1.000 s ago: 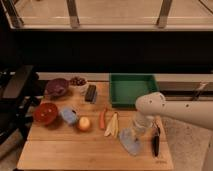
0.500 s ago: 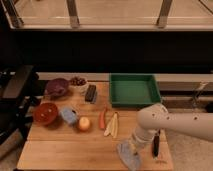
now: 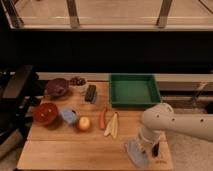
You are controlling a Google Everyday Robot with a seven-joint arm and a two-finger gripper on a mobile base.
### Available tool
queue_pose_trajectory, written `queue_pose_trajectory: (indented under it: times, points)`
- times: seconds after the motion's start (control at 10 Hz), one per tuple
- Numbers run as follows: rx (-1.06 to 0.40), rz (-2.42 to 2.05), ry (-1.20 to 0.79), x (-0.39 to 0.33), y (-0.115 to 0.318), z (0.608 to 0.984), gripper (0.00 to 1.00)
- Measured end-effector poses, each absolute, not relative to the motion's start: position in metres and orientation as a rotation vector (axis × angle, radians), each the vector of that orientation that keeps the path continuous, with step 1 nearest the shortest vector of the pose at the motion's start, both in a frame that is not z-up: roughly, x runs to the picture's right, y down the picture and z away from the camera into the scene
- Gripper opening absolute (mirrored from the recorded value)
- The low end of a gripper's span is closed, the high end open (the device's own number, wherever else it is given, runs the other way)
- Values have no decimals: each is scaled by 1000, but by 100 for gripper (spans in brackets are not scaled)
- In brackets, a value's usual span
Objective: Wipe table surface with towel
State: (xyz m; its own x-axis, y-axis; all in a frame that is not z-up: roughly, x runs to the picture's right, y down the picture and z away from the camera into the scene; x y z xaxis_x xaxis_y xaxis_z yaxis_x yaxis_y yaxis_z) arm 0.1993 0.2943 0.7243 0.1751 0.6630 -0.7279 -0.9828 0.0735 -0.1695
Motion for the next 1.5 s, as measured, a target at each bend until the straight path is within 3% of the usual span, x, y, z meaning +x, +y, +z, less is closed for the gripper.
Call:
queue_pose_trajectory:
  times: [0.3, 0.6, 1.0, 1.3, 1.5]
  points:
    - [-708, 1304, 526, 193, 248, 758, 0]
    - [-739, 1258, 474, 165, 231, 772, 0]
    - [-807, 1213, 436, 143, 262, 743, 0]
    - [-809, 1231, 474, 163, 296, 712, 0]
    - [-781, 1239, 512, 179, 298, 710, 0]
